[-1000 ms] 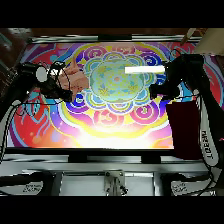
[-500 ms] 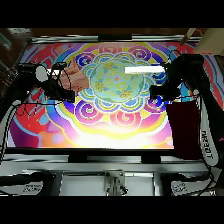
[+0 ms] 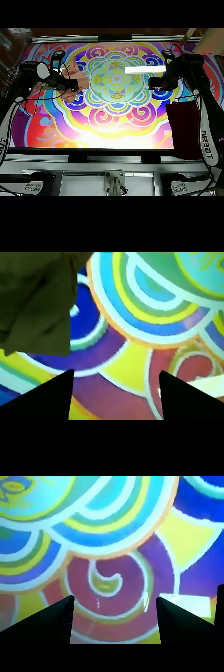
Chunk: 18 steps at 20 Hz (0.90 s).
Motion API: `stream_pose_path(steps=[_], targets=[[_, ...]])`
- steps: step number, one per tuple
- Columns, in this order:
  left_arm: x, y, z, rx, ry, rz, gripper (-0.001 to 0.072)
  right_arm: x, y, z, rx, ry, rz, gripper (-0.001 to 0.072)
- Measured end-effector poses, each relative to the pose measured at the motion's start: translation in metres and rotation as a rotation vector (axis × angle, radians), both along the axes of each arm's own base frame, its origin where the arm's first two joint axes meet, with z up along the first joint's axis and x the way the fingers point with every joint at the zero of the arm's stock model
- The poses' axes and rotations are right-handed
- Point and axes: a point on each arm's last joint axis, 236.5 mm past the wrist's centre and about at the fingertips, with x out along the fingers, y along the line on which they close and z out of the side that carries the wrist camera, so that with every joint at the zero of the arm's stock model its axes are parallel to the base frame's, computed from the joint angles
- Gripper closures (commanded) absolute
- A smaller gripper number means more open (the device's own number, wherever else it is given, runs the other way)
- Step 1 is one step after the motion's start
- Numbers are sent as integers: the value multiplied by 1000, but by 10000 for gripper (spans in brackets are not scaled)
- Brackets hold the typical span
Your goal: Fold the shirts.
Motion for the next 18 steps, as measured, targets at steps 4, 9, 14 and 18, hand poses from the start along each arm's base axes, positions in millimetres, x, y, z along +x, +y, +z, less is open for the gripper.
stream_pose_path(steps=[4, 9, 14, 18], targets=[[59, 23, 9, 119, -127, 28, 15, 9, 1, 3, 5, -40, -4, 101], [94, 29, -43, 184, -74, 37, 17, -3, 1, -1, 4, 13, 3, 100], [103, 38, -92, 217, -9, 43, 58, -18, 0, -5, -2, 79, 11, 100], [106, 46, -106, 226, 10, 54, 680, -20, 0, -6, -2, 87, 14, 100]])
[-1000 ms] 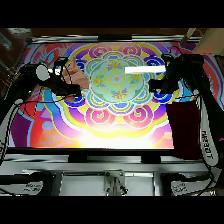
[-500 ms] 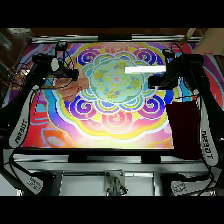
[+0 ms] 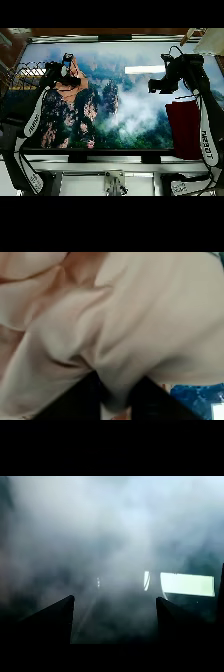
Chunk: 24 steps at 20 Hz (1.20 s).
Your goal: Fold the shirts.
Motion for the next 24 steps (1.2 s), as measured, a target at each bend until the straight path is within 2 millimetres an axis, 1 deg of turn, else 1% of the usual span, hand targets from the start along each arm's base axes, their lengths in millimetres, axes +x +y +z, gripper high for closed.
stream_pose_path(steps=[1, 2, 3, 4, 6, 7, 8, 9, 10, 11, 12, 13, 14, 15, 16, 17, 18, 19, 20, 21, 22, 23, 24], targets=[[1, 1, 3, -2, -4, 4, 680, 0, 0, 0, -1, -2, 3, 101], [5, 1, 13, -5, -23, 5, 681, 1, 0, 0, -1, -6, 6, 101], [9, 0, 27, -10, -47, 6, 682, 1, 0, 1, -1, -6, 7, 101], [13, -2, 49, -17, -85, 4, 682, -2, 0, 3, -2, -3, 14, 101], [16, -12, 111, -29, -193, -22, 682, -10, -1, 17, -5, -8, 32, 101], [12, -21, 147, -42, -252, -41, 682, -14, -2, 29, -10, -24, 40, 100], [3, -31, 188, -58, -319, -62, 682, -19, -5, 45, -20, -54, 47, 100], [-12, -44, 233, -78, -390, -89, 682, -25, -9, 64, -32, -91, 49, 101], [-31, -58, 273, -99, -454, -121, 682, -31, -13, 85, -46, -137, 51, 101], [-55, -74, 315, -130, -522, -160, 682, -39, -19, 110, -61, -194, 48, 100], [-80, -90, 347, -167, -573, -195, 682, -48, -25, 136, -78, -257, 41, 100], [-109, -107, 374, -212, -612, -230, 681, -59, -31, 160, -93, -315, 34, 100], [-135, -122, 393, -252, -637, -265, 682, -70, -37, 184, -108, -378, 25, 101], [-158, -135, 405, -290, -650, -297, 682, -84, -43, 208, -119, -441, 13, 101], [-180, -149, 411, -327, -648, -327, 681, -99, -48, 229, -124, -497, -2, 101], [-198, -163, 406, -352, -621, -357, 682, -113, -52, 245, -124, -538, -23, 101], [-213, -177, 394, -365, -581, -383, 681, -128, -55, 259, -118, -573, -43, 101], [-227, -192, 375, -369, -526, -409, 681, -141, -57, 268, -112, -590, -58, 101], [-237, -203, 352, -364, -466, -425, 681, -153, -59, 273, -104, -599, -69, 100], [-247, -215, 322, -352, -395, -436, 680, -164, -59, 274, -99, -589, -74, 101], [-256, -222, 291, -334, -328, -439, 663, -172, -59, 273, -93, -574, -79, 100], [-263, -228, 259, -313, -262, -435, 498, -178, -58, 270, -88, -557, -79, 101], [-270, -231, 230, -292, -201, -424, 212, -183, -57, 265, -79, -536, -79, 98]])
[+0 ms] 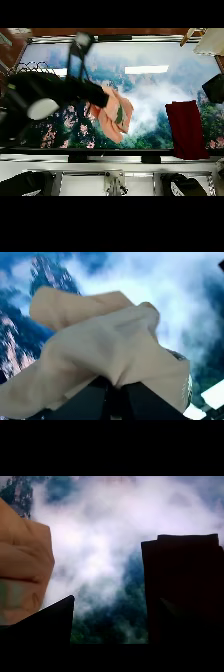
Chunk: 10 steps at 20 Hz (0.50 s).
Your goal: Fold the shirts.
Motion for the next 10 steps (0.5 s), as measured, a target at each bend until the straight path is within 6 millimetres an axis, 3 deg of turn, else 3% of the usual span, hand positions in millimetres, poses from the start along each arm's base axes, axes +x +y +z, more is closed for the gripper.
stream_pose_path(steps=[1, 3, 5, 10], targets=[[-5, 0, -23, 25, 45, 13, -13, -2, 2, -6, 7, 19, 7, 49], [-14, 8, -57, 76, 121, 47, -13, -2, 13, -27, 26, 75, 47, 38], [-19, 30, -72, 135, 174, 78, -13, 1, 28, -54, 52, 144, 105, 38], [-15, 114, -79, 224, 283, 193, -12, 23, 46, -147, 64, 381, 181, 39]])
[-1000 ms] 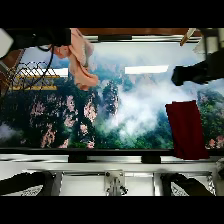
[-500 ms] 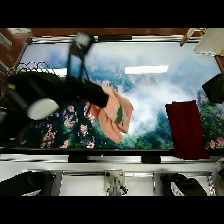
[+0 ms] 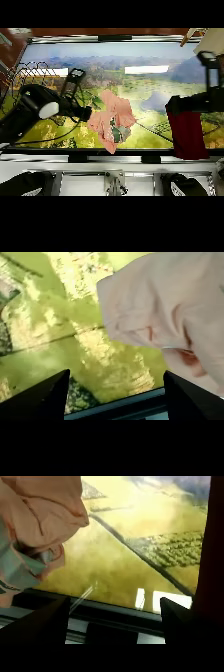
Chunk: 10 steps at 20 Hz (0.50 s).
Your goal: Fold the shirts.
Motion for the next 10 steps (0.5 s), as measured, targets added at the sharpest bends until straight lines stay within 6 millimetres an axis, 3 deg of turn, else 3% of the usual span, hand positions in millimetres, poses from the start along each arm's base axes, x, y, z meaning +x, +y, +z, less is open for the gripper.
stream_pose_path(steps=[2, 5, 8, 10], targets=[[-9, 22, -16, -28, 89, 48, -11, 7, 5, -37, -1, 106, 30, 39], [-27, 34, -59, -117, 229, 127, -12, 15, 17, -86, 24, 256, 73, 39], [-32, 23, -100, -265, 307, 223, -12, 20, 31, -125, 71, 373, 90, 39], [-22, 13, -120, -358, 311, 293, -12, 22, 40, -146, 103, 435, 93, 39]])
